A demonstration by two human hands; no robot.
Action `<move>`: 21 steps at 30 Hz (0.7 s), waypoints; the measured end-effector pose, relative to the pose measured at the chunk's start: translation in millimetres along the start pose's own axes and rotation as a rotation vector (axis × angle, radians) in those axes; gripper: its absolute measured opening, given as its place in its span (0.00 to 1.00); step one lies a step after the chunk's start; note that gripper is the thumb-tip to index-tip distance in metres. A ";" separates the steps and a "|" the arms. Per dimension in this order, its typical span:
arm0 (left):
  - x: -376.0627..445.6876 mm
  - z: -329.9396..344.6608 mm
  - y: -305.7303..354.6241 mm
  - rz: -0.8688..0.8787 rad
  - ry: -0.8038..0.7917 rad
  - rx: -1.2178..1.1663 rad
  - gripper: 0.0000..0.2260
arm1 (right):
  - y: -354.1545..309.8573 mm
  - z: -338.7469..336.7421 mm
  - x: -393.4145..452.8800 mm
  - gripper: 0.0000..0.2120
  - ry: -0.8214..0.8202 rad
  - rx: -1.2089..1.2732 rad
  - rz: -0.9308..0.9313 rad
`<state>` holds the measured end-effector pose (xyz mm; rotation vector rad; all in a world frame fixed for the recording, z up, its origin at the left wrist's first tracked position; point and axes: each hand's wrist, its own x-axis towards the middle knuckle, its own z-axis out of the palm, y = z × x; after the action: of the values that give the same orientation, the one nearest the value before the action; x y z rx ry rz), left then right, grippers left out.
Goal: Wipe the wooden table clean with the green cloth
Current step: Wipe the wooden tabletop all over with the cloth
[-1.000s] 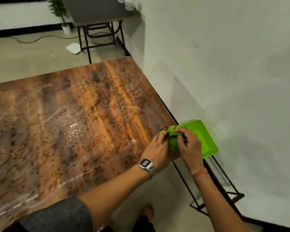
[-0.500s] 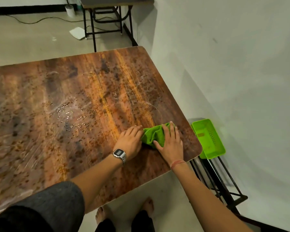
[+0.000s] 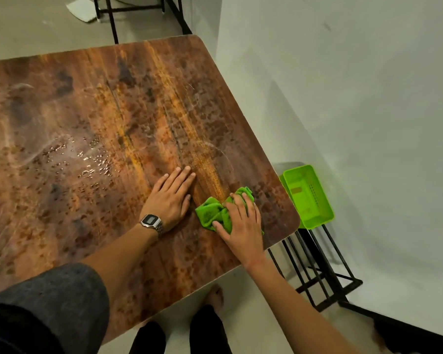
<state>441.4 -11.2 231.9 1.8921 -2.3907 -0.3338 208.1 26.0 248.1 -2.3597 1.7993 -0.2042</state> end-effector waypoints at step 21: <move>-0.9 2.0 -0.4 -0.012 0.021 0.009 0.26 | -17.6 7.2 15.4 0.23 -0.054 0.066 -0.107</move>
<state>441.7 -10.2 229.9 1.9044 -2.3731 -0.3034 230.3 16.1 244.9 -2.3933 1.6195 -0.2078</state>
